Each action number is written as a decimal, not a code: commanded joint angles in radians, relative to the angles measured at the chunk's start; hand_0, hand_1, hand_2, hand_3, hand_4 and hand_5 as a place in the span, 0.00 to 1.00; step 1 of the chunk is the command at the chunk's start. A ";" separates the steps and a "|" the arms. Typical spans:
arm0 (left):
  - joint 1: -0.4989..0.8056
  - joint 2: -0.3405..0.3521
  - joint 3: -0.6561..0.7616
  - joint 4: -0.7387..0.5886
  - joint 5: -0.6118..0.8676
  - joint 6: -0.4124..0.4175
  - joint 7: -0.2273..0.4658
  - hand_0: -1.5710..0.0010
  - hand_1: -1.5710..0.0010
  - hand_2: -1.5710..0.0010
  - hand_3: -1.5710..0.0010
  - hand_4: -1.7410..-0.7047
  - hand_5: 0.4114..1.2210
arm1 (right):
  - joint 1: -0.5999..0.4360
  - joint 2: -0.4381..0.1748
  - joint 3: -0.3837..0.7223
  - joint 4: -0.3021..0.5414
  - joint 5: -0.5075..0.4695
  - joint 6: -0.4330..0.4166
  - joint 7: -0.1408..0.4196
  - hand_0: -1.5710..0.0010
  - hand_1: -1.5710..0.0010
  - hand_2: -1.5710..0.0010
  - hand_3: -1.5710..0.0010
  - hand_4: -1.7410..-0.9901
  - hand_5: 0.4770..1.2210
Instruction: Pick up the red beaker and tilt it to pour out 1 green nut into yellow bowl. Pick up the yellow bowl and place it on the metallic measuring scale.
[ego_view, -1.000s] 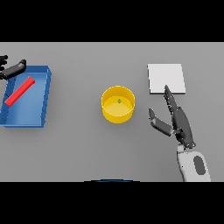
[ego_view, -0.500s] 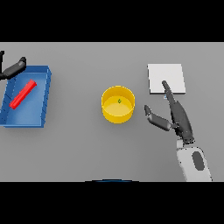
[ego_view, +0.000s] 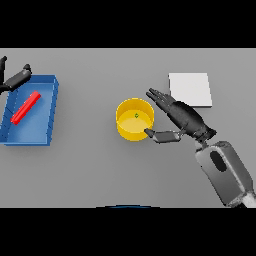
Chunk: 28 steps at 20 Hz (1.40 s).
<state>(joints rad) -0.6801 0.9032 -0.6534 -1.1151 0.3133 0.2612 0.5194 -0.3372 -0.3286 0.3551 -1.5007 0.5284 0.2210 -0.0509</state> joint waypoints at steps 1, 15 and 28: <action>0.009 0.008 0.000 -0.005 0.001 -0.001 -0.004 1.00 1.00 1.00 1.00 0.96 0.37 | -0.024 -0.017 0.025 0.003 0.029 0.014 -0.015 1.00 1.00 1.00 1.00 0.68 0.19; 0.012 -0.010 0.029 0.032 0.032 -0.017 -0.070 1.00 1.00 1.00 1.00 0.92 0.39 | -0.236 -0.059 0.225 0.173 0.173 0.184 -0.135 1.00 1.00 1.00 1.00 0.69 0.24; 0.021 -0.007 0.021 0.002 0.030 -0.001 -0.050 1.00 1.00 1.00 1.00 0.92 0.39 | -0.309 -0.010 0.299 0.328 0.218 0.227 -0.153 1.00 1.00 1.00 1.00 0.61 0.31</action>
<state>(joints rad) -0.6594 0.8964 -0.6318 -1.1132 0.3433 0.2608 0.4692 -0.6464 -0.3387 0.6541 -1.1727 0.7461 0.4481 -0.2039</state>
